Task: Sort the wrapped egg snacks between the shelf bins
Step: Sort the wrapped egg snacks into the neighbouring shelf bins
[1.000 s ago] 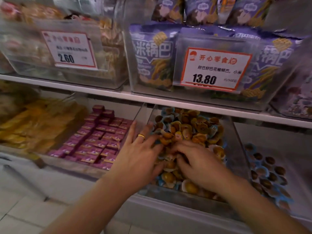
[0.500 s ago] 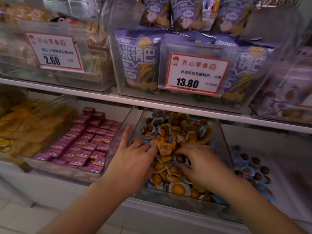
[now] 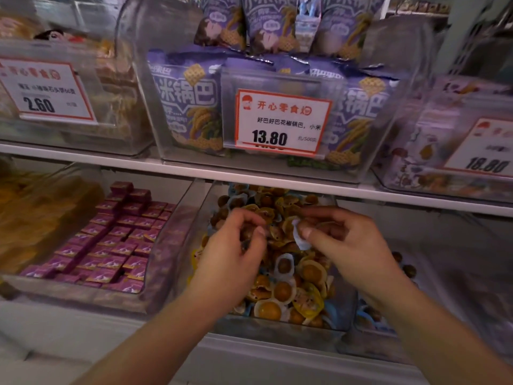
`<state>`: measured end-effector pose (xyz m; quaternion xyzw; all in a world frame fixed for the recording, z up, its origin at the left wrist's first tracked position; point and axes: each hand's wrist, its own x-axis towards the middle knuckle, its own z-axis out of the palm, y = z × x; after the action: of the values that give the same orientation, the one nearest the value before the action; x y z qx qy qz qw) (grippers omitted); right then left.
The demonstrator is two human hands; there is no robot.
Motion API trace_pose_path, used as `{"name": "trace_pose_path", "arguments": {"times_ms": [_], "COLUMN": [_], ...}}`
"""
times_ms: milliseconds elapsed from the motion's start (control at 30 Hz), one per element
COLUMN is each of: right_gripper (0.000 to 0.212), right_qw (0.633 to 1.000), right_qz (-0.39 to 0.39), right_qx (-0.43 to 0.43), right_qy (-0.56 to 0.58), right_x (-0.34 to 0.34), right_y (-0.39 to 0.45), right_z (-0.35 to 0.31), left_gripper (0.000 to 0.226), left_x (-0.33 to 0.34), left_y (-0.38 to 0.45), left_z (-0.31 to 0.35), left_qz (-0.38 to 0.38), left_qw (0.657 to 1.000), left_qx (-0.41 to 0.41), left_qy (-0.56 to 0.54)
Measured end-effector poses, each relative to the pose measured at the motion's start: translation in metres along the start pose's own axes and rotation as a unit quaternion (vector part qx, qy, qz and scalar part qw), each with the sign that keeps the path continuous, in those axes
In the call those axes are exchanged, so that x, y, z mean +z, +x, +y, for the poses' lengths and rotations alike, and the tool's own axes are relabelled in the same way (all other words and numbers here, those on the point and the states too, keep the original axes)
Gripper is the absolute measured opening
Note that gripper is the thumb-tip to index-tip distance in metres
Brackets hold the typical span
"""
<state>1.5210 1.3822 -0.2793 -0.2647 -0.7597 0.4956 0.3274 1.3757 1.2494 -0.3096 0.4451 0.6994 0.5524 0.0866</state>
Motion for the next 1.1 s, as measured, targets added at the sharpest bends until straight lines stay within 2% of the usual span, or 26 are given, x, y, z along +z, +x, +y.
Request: {"name": "trace_pose_path", "arguments": {"times_ms": [33,100,133,200,267,333,433,533,600,633,667,733,800,833,867,900,967,1033,1100], "right_gripper": [0.017,0.019,0.022,0.027,0.028,0.028,0.029,0.029,0.028,0.027,0.026,0.020,0.014,0.014,0.018,0.024,0.046,0.058,0.055], "right_qw": [0.999,0.979,0.959,0.938,0.933,0.933,0.936,0.942,0.945,0.948,0.955,0.982,0.997,0.986,0.952,0.902,0.818,0.787,0.790], "right_qz": [-0.013,-0.015,-0.009,-0.014,-0.020,-0.013,-0.002,-0.007,-0.017,-0.014,-0.007,0.018,0.060,0.069,0.053,0.008,-0.088,-0.097,-0.055], "right_qx": [-0.018,-0.104,-0.148,-0.189,-0.201,-0.211,-0.218,-0.210,-0.209,-0.208,-0.199,-0.141,-0.030,0.045,0.116,0.169,0.229,0.253,0.268], "right_qy": [-0.031,-0.177,-0.242,-0.291,-0.297,-0.292,-0.277,-0.261,-0.252,-0.241,-0.220,-0.126,0.032,0.146,0.278,0.397,0.521,0.555,0.548], "right_x": [-0.007,-0.020,-0.025,-0.033,-0.036,-0.038,-0.039,-0.038,-0.036,-0.035,-0.033,-0.028,-0.019,-0.014,-0.008,-0.003,0.002,0.002,-0.002], "right_y": [-0.004,-0.013,-0.017,-0.023,-0.028,-0.031,-0.032,-0.032,-0.033,-0.033,-0.033,-0.033,-0.034,-0.035,-0.037,-0.039,-0.046,-0.050,-0.050], "right_z": [-0.001,0.001,0.002,0.004,0.005,0.007,0.008,0.010,0.013,0.013,0.013,0.010,0.004,-0.001,-0.006,-0.011,-0.023,-0.030,-0.033], "left_gripper": [0.011,0.016,0.023,0.050,0.060,0.050,0.027,0.020,0.018,0.016,0.014,0.011,0.011,0.011,0.011,0.012,0.016,0.027,0.037], "left_x": [0.006,0.016,0.019,0.026,0.031,0.032,0.024,0.015,0.012,0.012,0.012,0.018,0.027,0.033,0.039,0.044,0.054,0.061,0.066], "left_y": [0.002,0.005,0.006,0.008,0.012,0.017,0.022,0.024,0.025,0.025,0.024,0.021,0.016,0.011,0.004,-0.004,-0.018,-0.026,-0.029], "left_z": [-0.002,-0.006,-0.007,-0.008,-0.006,-0.006,-0.009,-0.013,-0.017,-0.017,-0.015,-0.002,0.020,0.030,0.039,0.047,0.057,0.057,0.051], "left_qz": [-0.024,-0.075,-0.101,-0.151,-0.189,-0.216,-0.256,-0.303,-0.287,-0.254,-0.209,-0.106,-0.016,0.015,0.034,0.041,0.032,0.014,-0.003], "left_qw": [1.000,0.991,0.975,0.918,0.875,0.869,0.880,0.874,0.883,0.903,0.931,0.986,0.999,0.996,0.993,0.992,0.990,0.971,0.959], "left_qx": [0.004,0.033,0.055,0.083,0.080,0.083,0.082,0.093,0.109,0.109,0.093,0.035,0.013,0.021,0.037,0.058,0.131,0.227,0.251], "left_qy": [0.016,0.105,0.189,0.357,0.438,0.438,0.391,0.369,0.355,0.330,0.284,0.124,-0.040,-0.088,-0.109,-0.105,-0.029,0.073,0.133]}}
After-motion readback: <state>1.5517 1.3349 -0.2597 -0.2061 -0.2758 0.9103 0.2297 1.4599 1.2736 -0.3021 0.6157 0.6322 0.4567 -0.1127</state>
